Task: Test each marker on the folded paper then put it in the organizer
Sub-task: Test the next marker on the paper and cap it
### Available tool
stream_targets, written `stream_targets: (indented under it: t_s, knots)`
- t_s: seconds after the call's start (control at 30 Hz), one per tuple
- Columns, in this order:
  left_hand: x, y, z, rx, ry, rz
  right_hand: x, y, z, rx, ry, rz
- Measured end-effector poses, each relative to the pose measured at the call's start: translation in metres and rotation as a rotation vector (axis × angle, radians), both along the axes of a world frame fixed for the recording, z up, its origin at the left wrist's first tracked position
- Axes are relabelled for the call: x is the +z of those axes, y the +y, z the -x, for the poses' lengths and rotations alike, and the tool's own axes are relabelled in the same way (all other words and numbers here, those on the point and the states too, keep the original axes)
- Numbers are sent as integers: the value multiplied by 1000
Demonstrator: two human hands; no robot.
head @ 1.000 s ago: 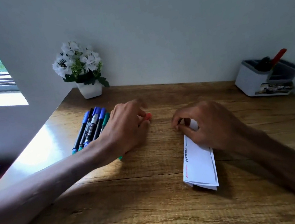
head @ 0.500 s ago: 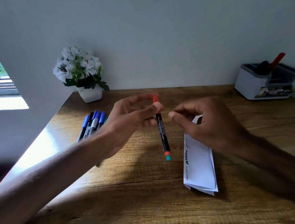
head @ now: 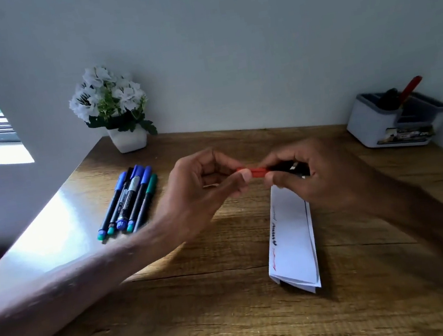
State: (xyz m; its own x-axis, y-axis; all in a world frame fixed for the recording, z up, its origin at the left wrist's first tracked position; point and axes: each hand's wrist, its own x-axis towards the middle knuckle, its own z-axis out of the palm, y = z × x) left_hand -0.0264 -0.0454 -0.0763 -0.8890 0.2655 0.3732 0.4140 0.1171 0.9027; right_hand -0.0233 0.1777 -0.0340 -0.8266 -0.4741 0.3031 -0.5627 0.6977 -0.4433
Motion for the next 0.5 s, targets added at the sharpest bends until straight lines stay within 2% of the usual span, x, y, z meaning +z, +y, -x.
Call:
stream_targets:
  t_s: [0.23, 0.5]
  knots:
    - [-4, 3, -2, -18, 22, 45, -6, -3, 1, 103, 119, -15]
    - [-4, 2, -2, -78, 32, -3, -8, -6, -2, 71, 170, -3]
